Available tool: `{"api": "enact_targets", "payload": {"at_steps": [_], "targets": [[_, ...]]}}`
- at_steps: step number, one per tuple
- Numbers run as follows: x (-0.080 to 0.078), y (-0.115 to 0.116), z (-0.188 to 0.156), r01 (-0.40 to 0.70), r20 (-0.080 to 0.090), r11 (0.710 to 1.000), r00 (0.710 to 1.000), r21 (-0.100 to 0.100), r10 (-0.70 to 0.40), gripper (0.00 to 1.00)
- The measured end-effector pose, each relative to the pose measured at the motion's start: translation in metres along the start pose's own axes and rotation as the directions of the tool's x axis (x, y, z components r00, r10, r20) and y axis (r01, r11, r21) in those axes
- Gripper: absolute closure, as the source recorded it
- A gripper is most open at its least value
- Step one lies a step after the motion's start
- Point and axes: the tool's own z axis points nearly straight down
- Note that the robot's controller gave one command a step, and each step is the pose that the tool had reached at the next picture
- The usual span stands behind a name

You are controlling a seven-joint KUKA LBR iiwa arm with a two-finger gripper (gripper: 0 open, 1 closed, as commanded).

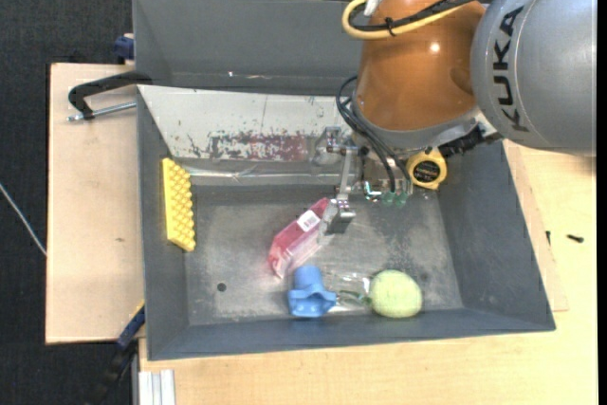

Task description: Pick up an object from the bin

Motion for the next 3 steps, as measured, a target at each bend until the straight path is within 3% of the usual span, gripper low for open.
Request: {"api": "enact_targets", "payload": {"at_steps": [1,2,3], "targets": [[-0.001,-0.001,-0.004,-0.002,0.008,1.0,1.0,-0.001,0.002,0.0],[-0.007,-0.004,0.036,0.119,0.01,0.993,0.993,0.0,-0.119,0.0],[-0.017,-0.01,0.065,0.452,0.006,0.892,0.892,0.003,-0.452,0.0]]}}
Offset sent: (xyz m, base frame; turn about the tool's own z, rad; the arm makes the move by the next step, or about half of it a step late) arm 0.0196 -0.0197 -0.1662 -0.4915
